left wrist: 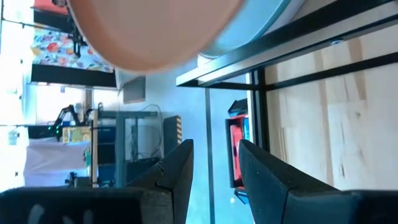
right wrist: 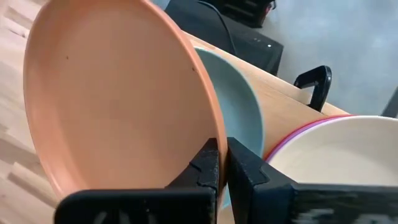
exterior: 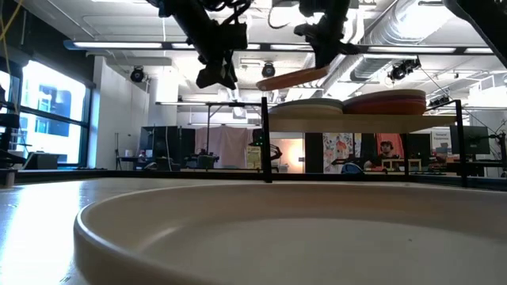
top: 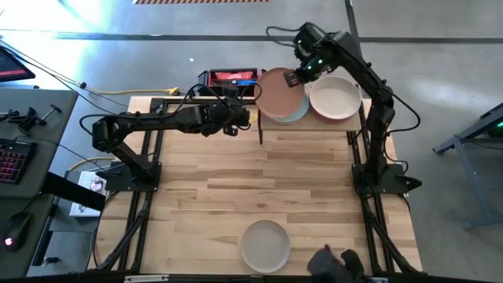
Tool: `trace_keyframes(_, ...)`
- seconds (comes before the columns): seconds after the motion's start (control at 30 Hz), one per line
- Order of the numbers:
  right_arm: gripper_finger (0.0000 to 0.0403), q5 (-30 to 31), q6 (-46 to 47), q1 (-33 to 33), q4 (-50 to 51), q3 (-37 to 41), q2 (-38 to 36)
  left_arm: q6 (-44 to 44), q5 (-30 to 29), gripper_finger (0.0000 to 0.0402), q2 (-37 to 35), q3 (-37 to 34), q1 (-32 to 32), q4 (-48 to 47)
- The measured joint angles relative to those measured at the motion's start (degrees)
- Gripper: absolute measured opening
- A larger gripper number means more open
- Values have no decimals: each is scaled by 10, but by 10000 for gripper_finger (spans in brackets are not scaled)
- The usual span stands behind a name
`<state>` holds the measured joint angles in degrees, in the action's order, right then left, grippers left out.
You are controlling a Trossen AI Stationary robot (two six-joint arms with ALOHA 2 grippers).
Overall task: Place and stack plates onto a shelf
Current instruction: Stack the brown plate on top of the blue plate on the shelf
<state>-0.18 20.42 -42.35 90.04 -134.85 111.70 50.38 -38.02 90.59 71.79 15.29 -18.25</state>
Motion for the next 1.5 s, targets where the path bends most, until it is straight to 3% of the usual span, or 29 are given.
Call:
trace_keyframes(0.2,0,-56,-39,-57,-2,6,-1,-17,-4,118,0,0,0,-2)
trace_keyframes(0.4,0,-95,-65,-81,-13,69,-1,-23,-4,117,0,0,1,-11)
trace_keyframes(0.87,0,-116,-74,-92,-44,150,0,-24,0,117,0,0,1,-19)
trace_keyframes(1.23,2,-116,-73,-91,-68,158,0,-48,1,117,0,0,1,-19)
trace_keyframes(1.5,65,-109,-74,-86,-77,158,0,-43,-2,117,0,0,0,-19)
